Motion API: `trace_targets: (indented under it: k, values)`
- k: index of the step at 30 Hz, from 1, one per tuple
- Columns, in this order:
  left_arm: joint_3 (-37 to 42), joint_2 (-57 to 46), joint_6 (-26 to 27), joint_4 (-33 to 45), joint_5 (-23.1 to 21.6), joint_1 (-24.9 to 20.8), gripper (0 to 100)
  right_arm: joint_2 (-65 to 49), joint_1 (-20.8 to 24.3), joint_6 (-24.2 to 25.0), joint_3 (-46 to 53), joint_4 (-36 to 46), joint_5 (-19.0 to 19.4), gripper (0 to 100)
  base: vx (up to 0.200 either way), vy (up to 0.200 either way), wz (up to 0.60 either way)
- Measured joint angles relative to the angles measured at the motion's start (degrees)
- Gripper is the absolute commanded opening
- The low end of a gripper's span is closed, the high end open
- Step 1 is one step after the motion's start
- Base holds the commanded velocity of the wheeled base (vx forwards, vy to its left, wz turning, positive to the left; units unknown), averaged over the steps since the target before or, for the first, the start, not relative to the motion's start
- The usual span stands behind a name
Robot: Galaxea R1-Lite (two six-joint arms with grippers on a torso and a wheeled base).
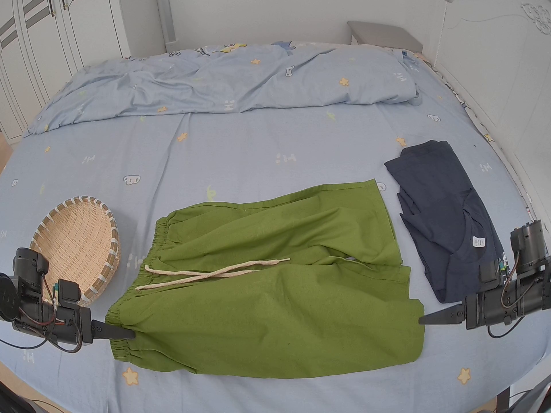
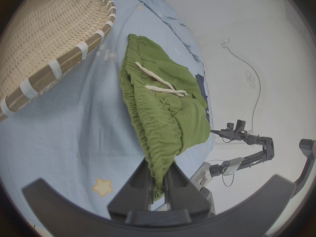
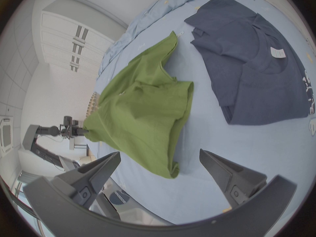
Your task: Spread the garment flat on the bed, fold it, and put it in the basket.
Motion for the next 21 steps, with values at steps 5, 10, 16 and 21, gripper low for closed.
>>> trace_targets:
  k: [5, 10, 16, 21]
  values:
    - [-0.2, 0.0, 0.1, -0.1, 0.0, 0.0, 0, 1.6, -1.3, -3.4, 4.2, -2.3, 2.2, 100, 0.0, 0.0, 0.0]
    - [-0.7, 0.1, 0.1, -0.1, 0.0, 0.1, 0, 2.9, -1.4, -3.8, 8.6, -10.3, 5.4, 100, 0.0, 0.0, 0.0]
    - [-1.2, 0.5, 0.1, -0.2, 0.0, 0.1, 0, 5.6, -0.1, -3.9, 15.0, -26.0, 7.4, 100, 0.0, 0.0, 0.0]
    - [-1.6, 1.0, 0.1, -0.3, 0.0, 0.1, 0, 10.5, 1.1, -3.8, 20.1, -40.2, 8.6, 100, 0.0, 0.0, 0.0]
